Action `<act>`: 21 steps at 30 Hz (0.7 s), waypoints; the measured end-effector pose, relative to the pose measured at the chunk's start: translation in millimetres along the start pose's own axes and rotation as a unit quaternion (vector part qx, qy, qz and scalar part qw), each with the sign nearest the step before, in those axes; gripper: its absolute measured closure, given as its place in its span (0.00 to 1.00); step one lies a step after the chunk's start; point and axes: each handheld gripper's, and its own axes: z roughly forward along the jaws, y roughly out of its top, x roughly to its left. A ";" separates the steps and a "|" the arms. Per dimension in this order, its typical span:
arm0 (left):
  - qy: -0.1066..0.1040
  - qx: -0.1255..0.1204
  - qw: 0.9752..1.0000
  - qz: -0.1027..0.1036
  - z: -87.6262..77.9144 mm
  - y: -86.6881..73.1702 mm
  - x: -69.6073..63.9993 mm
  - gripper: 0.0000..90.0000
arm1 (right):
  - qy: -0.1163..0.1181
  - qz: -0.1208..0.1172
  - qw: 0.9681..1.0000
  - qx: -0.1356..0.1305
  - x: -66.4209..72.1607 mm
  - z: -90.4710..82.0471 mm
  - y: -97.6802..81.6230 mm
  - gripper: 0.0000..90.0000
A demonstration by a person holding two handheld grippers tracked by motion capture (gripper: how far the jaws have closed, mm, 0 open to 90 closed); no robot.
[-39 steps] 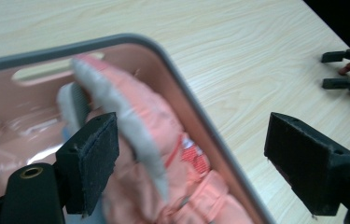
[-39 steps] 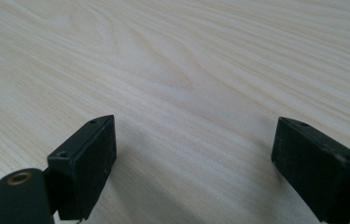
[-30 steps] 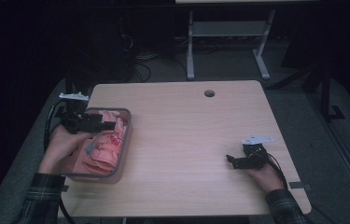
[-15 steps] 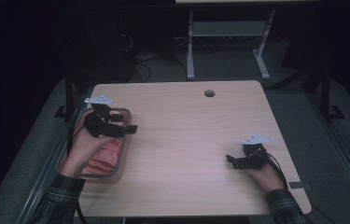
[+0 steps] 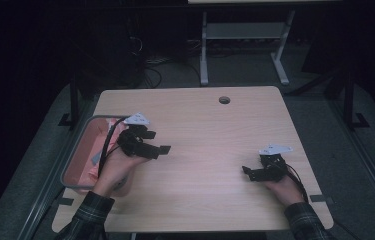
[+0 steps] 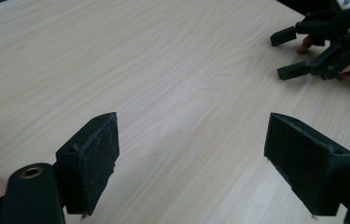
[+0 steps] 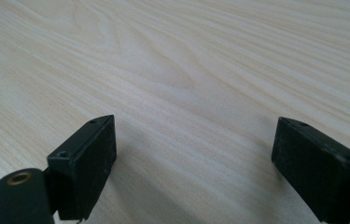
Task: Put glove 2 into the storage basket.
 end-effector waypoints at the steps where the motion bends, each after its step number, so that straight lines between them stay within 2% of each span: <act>1: 0.000 0.004 1.000 0.004 3.6 -0.9 -2.1 0.20 | 0.000 0.000 1.000 0.000 0.0 0.0 0.0 0.15; 11: 0.009 0.015 0.999 0.027 36.5 -14.7 -22.5 0.20 | 0.000 0.000 1.000 0.000 0.0 0.0 0.0 0.15; 21: 0.010 0.027 0.999 0.039 64.9 -34.5 -36.5 0.19 | 0.000 0.000 1.000 0.000 0.0 0.0 0.0 0.15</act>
